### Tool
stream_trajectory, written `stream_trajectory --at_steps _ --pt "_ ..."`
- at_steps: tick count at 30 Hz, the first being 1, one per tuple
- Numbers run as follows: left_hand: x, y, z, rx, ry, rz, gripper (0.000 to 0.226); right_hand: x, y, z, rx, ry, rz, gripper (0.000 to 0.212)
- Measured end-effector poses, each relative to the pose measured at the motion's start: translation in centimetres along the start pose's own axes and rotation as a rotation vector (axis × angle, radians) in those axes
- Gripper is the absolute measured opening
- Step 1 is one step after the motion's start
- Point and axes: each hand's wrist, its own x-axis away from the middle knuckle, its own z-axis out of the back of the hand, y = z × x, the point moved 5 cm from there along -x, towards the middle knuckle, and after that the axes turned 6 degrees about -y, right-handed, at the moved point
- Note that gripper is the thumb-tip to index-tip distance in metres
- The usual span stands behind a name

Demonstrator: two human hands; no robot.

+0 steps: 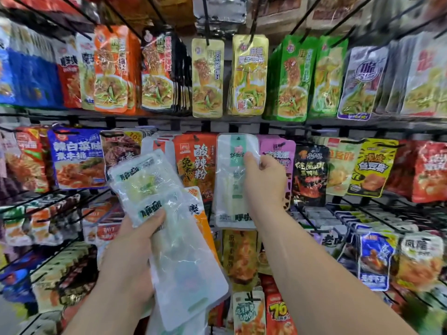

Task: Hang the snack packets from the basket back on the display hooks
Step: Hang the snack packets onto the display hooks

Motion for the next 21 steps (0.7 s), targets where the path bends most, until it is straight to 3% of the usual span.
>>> stream_trajectory --at_steps 6,10,16,21 --pt "-0.3 0.0 0.2 0.015 -0.005 0.006 0.038 -0.8 0.8 -0.2 0.009 0.005 -0.025 0.051" --pt "-0.4 0.1 0.3 0.002 -0.016 0.014 0.037 -1.6 0.9 -0.7 0.116 0.025 -0.089 0.044" --pt "-0.4 0.0 0.5 -0.002 -0.038 0.02 0.037 -3.1 1.4 -1.0 0.275 0.041 -0.188 0.055" --pt "-0.2 -0.1 0.7 -0.009 -0.048 0.032 0.034 -2.5 1.7 -0.6 0.371 0.039 -0.171 0.05"
